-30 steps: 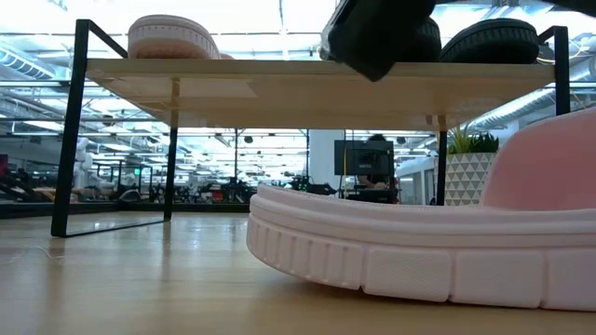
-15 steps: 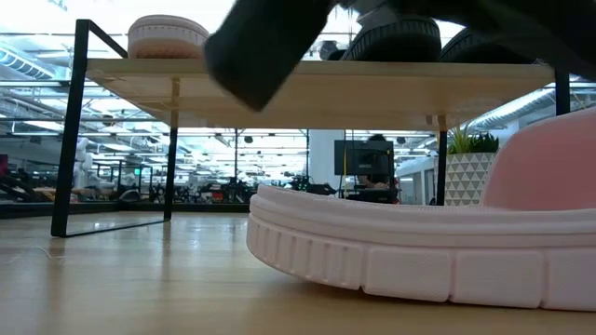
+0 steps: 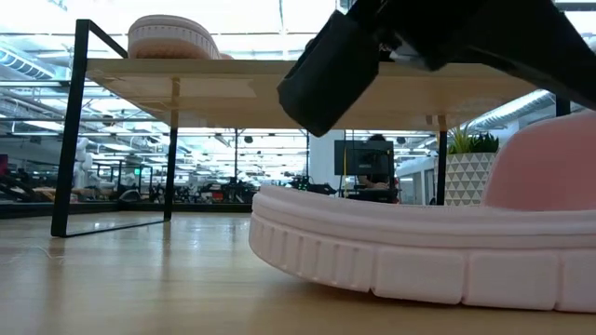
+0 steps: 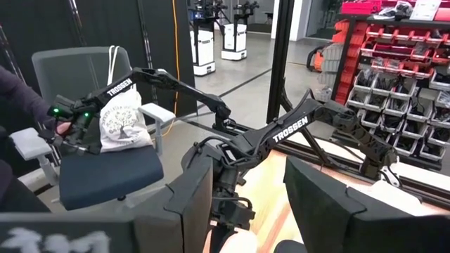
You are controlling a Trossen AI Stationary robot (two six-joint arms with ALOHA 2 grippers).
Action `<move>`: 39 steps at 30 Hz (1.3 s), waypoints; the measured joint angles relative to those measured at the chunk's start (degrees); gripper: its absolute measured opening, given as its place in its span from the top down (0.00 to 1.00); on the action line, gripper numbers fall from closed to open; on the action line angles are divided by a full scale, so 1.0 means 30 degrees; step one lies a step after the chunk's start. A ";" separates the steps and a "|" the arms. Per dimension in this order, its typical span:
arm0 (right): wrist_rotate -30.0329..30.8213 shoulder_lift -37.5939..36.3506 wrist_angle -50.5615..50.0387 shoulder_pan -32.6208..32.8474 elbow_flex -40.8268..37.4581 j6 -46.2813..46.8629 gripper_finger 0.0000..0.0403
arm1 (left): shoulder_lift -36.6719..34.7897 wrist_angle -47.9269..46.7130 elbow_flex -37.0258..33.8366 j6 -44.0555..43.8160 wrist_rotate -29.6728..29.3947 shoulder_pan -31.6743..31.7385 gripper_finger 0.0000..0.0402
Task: Pick and place slides into the shelf
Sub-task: Put the pink slipper on the shelf
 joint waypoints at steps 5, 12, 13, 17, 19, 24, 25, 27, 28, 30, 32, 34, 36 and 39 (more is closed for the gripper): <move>0.0018 0.0009 0.0000 0.0000 0.0000 -0.0002 0.58 | 0.0015 0.0014 0.0000 0.0287 0.0059 0.0023 0.55; 0.0032 0.0009 0.0007 0.0000 0.0000 0.0000 0.58 | 0.0035 -0.0443 0.0000 0.0270 0.0322 0.0054 0.55; 0.0032 0.0009 0.0007 0.0000 0.0000 -0.0002 0.58 | 0.0052 -0.0585 0.0000 0.0217 0.0328 0.0059 0.55; 0.0032 0.0144 0.0013 0.0000 0.0000 0.0006 0.58 | 0.0073 -0.1458 0.0000 -0.0510 0.0430 0.0059 0.55; 0.0032 0.0155 0.0015 0.0000 0.0000 -0.0002 0.58 | 0.0073 -0.1519 0.0000 -0.0585 0.0423 0.0059 0.55; 0.0035 0.0319 0.0083 0.0000 0.0000 -0.0002 0.58 | 0.0391 -0.0009 0.0029 -0.0306 0.0408 0.0175 0.55; 0.0032 0.0370 0.0157 0.0000 0.0000 -0.0002 0.58 | 0.0524 0.0359 0.0017 -0.0130 0.0479 0.0219 0.55; 0.0032 0.0419 0.0303 0.0000 0.0000 -0.0002 0.58 | 0.0948 0.1799 0.0022 0.0058 0.0910 0.0358 0.55; 0.0033 0.0435 0.0427 0.0000 0.0000 -0.0002 0.58 | 0.1135 0.2195 0.0022 0.0148 0.1008 0.0404 0.55; 0.0039 0.0526 0.0566 0.0000 0.0000 -0.0029 0.58 | 0.1402 0.2776 0.0022 0.0329 0.1115 0.0462 0.55; 0.0040 0.0555 0.0568 0.0000 0.0000 -0.0053 0.58 | 0.1512 0.3371 0.0051 0.0073 0.1136 0.0509 0.55; 0.0035 0.0592 0.0573 0.0000 0.0000 -0.0055 0.58 | 0.1523 0.3270 0.0051 -0.0036 0.0900 0.0511 0.59; 0.0032 0.0623 0.0576 0.0000 0.0000 -0.0067 0.58 | 0.1527 0.3083 0.0050 0.0018 0.0736 0.0467 0.67; 0.0032 0.0670 0.0568 0.0000 0.0000 -0.0067 0.58 | 0.1486 0.3035 0.0029 0.0741 0.0723 0.0384 0.87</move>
